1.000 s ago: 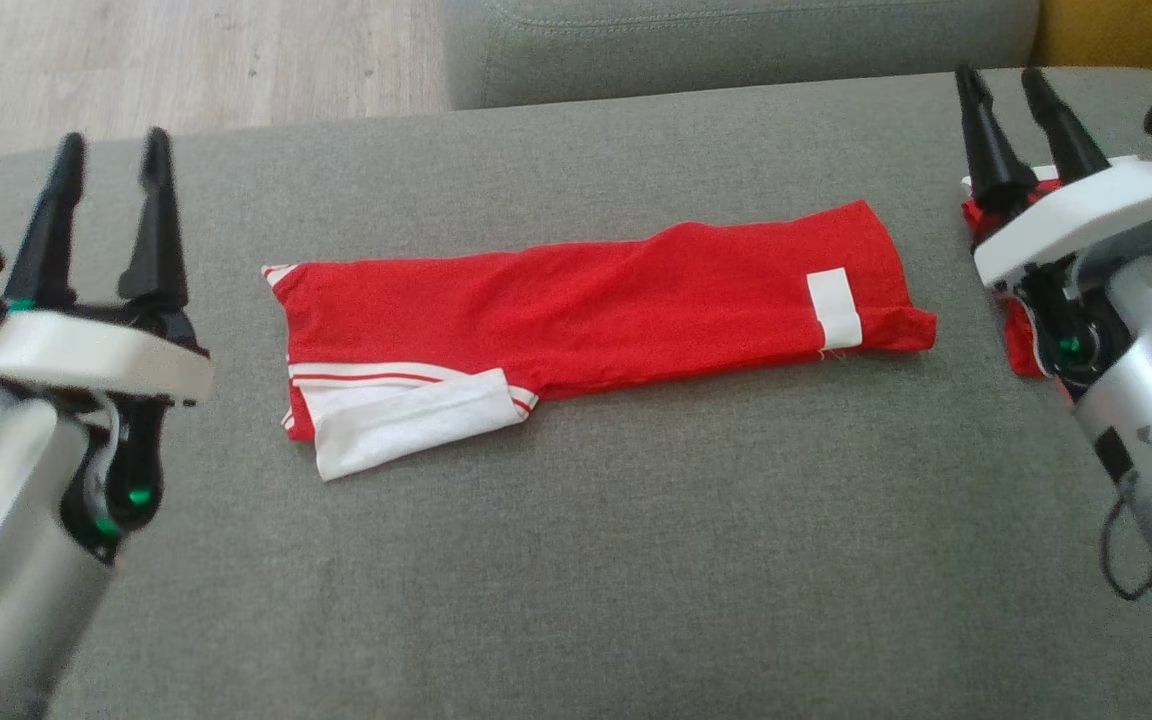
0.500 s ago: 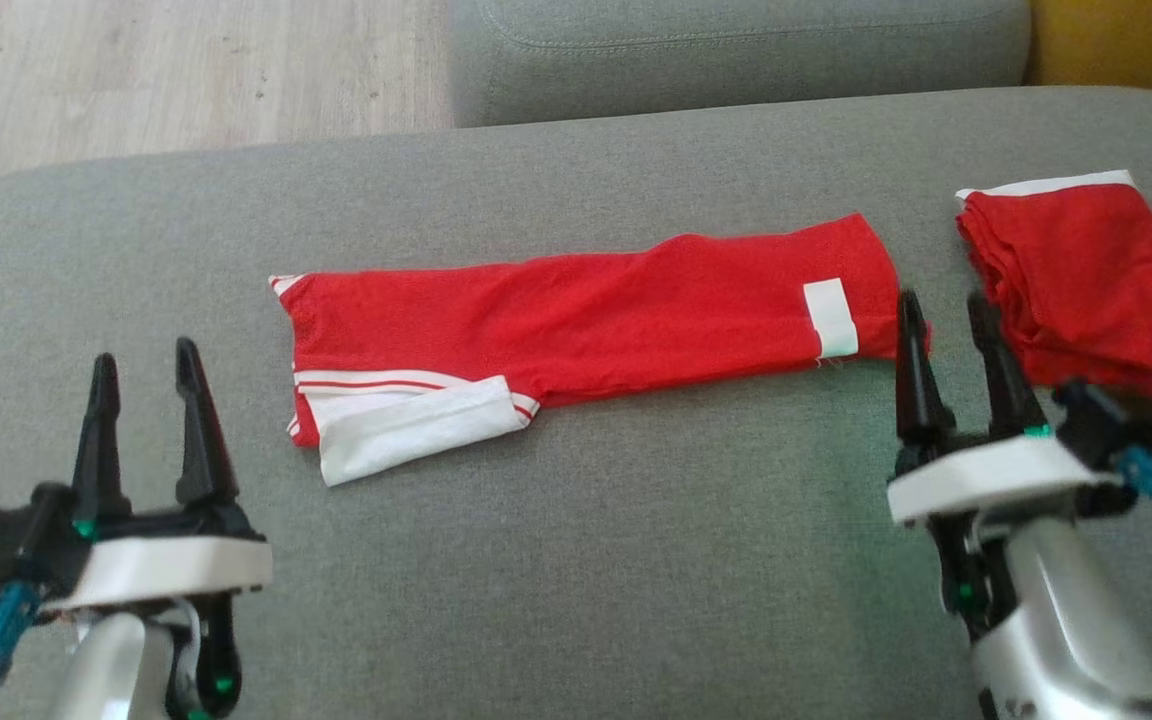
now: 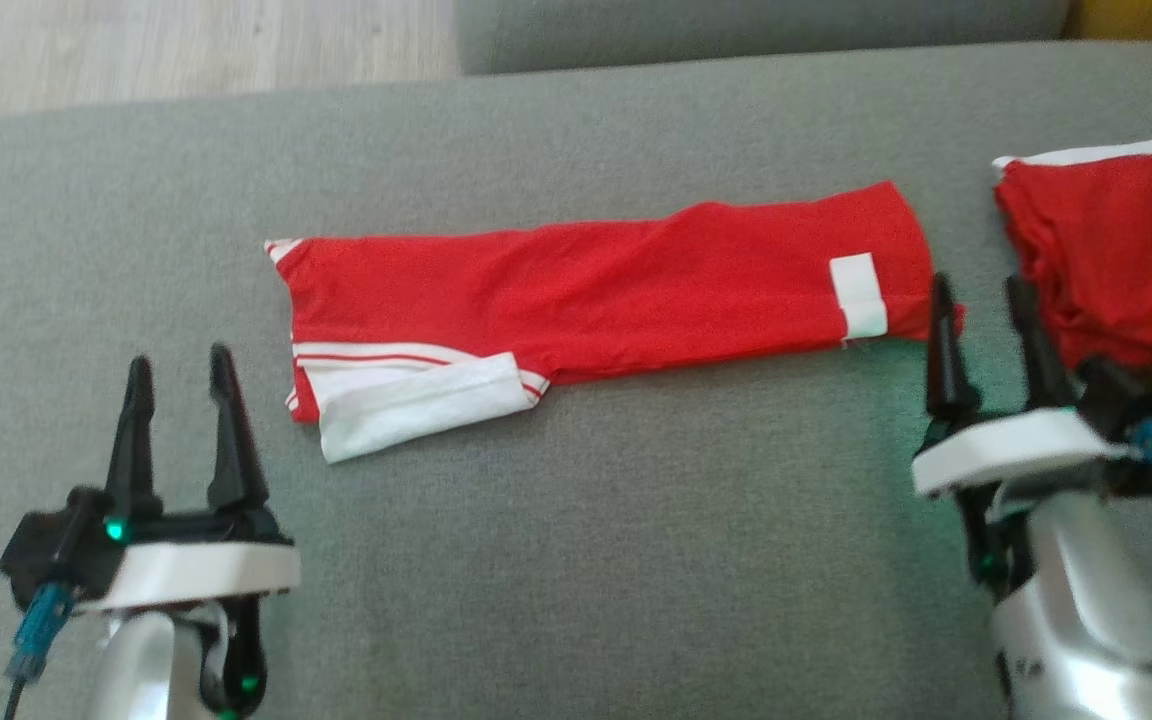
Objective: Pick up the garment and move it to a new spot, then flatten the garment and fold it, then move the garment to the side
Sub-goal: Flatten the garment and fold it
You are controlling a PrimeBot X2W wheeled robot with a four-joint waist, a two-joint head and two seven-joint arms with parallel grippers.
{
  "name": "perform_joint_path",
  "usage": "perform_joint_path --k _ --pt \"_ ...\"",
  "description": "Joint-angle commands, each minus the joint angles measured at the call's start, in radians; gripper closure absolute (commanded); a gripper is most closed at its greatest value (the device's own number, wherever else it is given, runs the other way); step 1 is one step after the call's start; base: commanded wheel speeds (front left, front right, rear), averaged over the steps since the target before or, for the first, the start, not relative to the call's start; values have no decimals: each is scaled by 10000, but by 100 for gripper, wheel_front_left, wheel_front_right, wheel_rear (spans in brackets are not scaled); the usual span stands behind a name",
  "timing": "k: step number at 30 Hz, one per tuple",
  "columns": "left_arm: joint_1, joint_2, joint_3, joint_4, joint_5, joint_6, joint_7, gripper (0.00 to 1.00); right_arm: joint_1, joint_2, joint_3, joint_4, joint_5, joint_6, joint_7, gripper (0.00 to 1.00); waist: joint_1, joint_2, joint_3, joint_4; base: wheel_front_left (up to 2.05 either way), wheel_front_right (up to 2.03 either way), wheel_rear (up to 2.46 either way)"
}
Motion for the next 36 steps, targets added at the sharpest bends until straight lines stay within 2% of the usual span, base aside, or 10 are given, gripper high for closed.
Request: perform_joint_path --k 1,5,11,20,21,22,23,28,36 --pt "-593 -5 363 -218 149 -99 -52 0 -809 37 -231 240 -762 -9 -89 0 -1 -1 325 169 0 0 0" --pt "-838 -129 170 13 342 -226 -53 0 -1610 38 -1170 1450 -1271 -9 3 0 -1 -1 702 390 0 0 0" --pt "-1166 -239 72 92 406 -297 -53 0 -2614 38 -2101 3263 -1296 -9 236 0 -1 -1 1117 665 0 0 0" --pt "-1408 -298 3 144 420 -318 -53 0 -3394 39 -1999 5346 -1519 -9 461 0 -1 -1 1209 766 0 0 0" --pt "-1414 -300 -5 145 410 -318 -53 0 -3469 39 -1951 5525 -1532 -9 446 3 -1 -1 1197 757 0 0 0" --pt "-1414 -301 -10 146 403 -319 -53 0 -3538 39 -1909 5676 -1546 -9 409 60 -1 -1 1176 742 0 0 0" --pt "-1404 -300 -12 151 400 -319 -53 0 -3599 39 -1849 5772 -1581 -9 336 100 -1 -1 1146 720 0 0 0" --pt "-1258 -280 7 188 406 -320 -53 0 -3741 39 -1784 5933 -1796 -9 45 100 -1 -1 880 510 0 0 0" --pt "-907 -276 30 67 442 -321 -53 0 -3230 -240 -2541 5171 -2683 -9 -92 100 -1 -1 290 100 0 0 0"
